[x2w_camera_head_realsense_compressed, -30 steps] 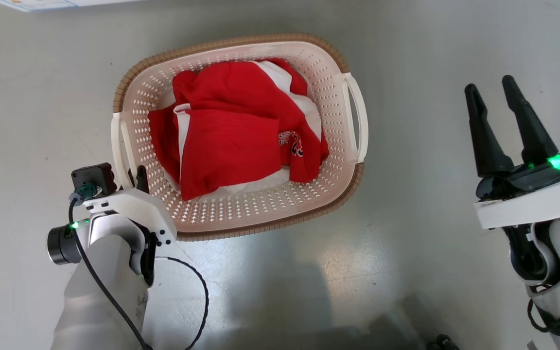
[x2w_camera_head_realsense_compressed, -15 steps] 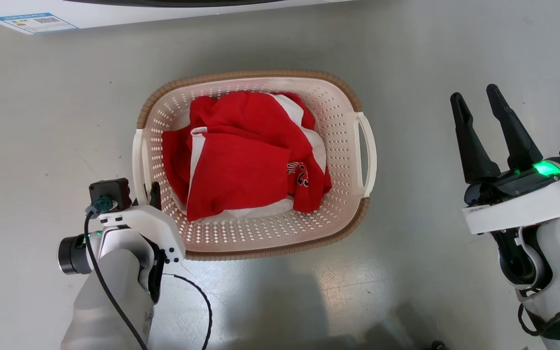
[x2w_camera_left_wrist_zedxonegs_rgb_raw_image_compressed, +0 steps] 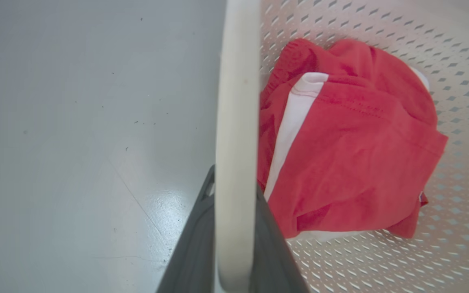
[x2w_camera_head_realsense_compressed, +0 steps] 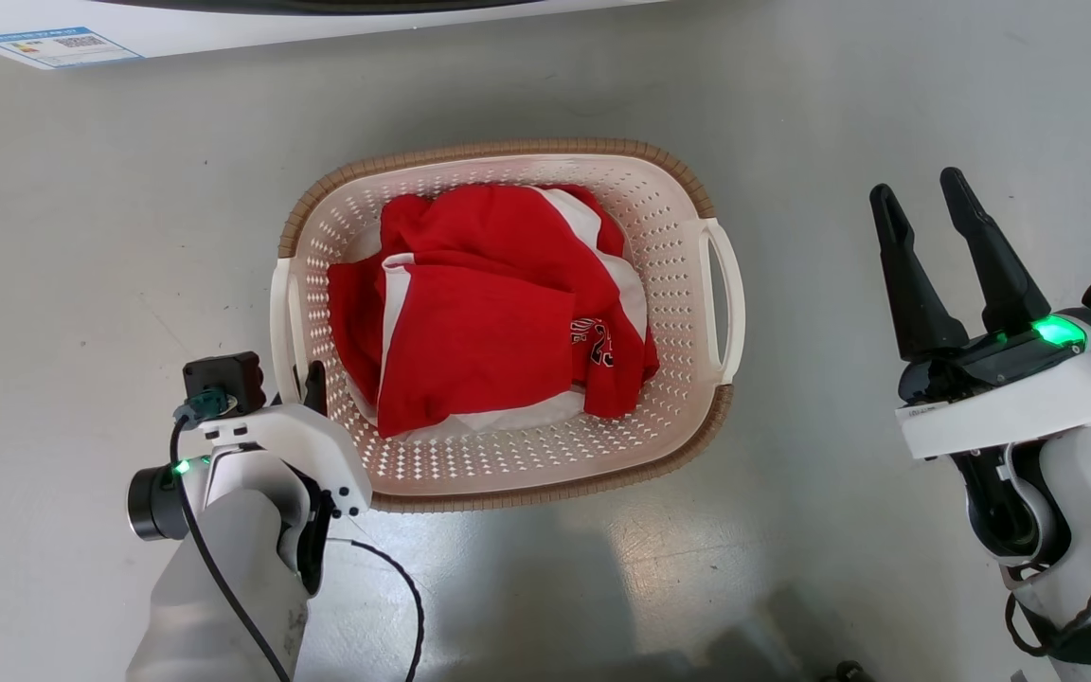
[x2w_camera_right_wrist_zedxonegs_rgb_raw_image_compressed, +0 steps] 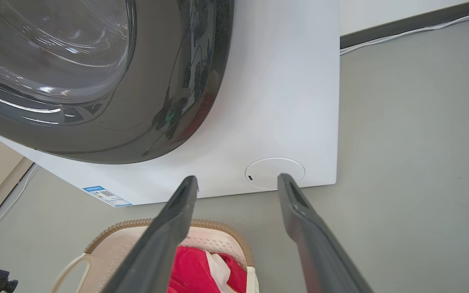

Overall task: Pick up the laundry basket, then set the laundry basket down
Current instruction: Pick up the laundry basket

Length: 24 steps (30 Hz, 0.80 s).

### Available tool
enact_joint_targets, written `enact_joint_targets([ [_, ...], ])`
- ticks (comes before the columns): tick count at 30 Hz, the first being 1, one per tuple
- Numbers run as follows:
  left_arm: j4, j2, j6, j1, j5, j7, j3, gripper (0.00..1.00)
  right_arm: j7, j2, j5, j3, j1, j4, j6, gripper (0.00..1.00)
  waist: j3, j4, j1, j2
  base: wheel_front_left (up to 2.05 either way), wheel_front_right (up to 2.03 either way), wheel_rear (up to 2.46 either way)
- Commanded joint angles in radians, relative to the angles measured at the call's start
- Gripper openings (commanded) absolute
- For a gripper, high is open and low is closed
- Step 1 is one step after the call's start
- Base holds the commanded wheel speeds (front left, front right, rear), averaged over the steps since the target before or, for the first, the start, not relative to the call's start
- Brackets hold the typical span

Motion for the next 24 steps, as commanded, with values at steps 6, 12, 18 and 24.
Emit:
enact_joint_targets([
  [6, 0.003, 0.014, 0.013, 0.028, -0.059, -0.006, -0.008, 0.78, -0.011, -0.005, 0.007, 0.021, 0.019, -0.016, 0.007, 1.0, -0.001, -0.001, 0.0, 0.0, 0.0, 0.0, 0.0],
  [12, 0.023, 0.014, 0.03, 0.024, -0.089, -0.006, -0.03, 1.0, -0.011, -0.007, 0.008, 0.021, 0.016, -0.013, 0.007, 1.0, -0.002, 0.001, 0.0, 0.0, 0.0, 0.0, 0.0],
  [18, 0.017, 0.014, 0.045, 0.027, -0.098, -0.006, -0.035, 1.0, -0.011, -0.006, 0.008, 0.021, 0.016, -0.01, 0.007, 1.0, -0.008, 0.003, 0.0, 0.0, 0.0, 0.0, 0.0],
  [24, -0.007, 0.014, 0.052, 0.039, -0.085, -0.006, -0.023, 1.0, -0.011, -0.004, 0.007, 0.022, 0.018, -0.006, 0.007, 1.0, -0.022, 0.005, 0.0, 0.0, 0.0, 0.0, 0.0],
])
